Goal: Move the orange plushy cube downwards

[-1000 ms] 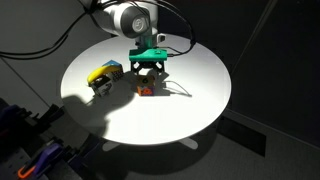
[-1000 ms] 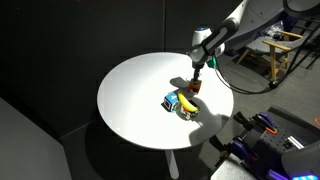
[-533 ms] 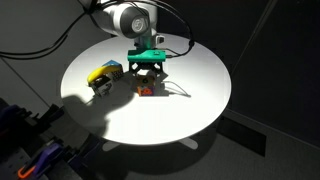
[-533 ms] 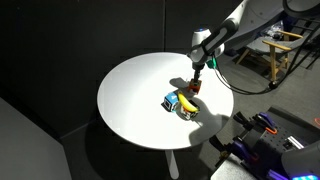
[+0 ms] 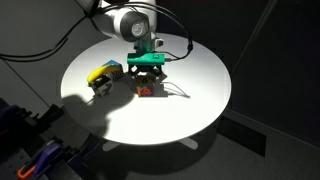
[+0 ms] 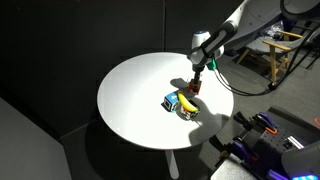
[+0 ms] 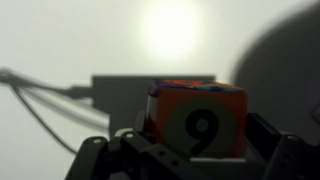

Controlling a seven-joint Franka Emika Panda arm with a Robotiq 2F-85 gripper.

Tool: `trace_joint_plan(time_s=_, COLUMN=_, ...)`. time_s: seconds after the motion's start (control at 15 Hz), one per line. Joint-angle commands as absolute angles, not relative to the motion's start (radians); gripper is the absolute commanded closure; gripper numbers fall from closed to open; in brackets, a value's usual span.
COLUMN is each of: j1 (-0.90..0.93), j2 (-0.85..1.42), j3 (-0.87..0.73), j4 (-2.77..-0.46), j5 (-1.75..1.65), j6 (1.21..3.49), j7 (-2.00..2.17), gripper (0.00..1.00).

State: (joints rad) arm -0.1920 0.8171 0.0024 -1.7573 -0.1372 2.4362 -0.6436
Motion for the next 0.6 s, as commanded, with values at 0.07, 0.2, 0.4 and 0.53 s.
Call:
trace_joint_plan(time_s=0.07, j1=-0.195, j2=0.835, j3=0.002, j4=-1.737, j5=-0.147, j6=2.440, j7=-0.615, gripper=0.25)
trace_joint_plan(time_s=0.2, j1=-0.191, j2=0.835, j3=-0.005, j4=-1.730, j5=-0.143, j6=2.429, j7=-0.585, gripper=0.34)
trace_joint_plan(time_s=0.4, j1=-0.184, j2=0.819, j3=-0.021, j4=-1.728, j5=-0.140, j6=2.408, j7=-0.507, gripper=0.47)
trace_joint_plan(time_s=0.53, j1=-0.185, j2=0.805, j3=-0.028, j4=-1.730, j5=-0.137, j6=2.385, j7=-0.449, gripper=0.58)
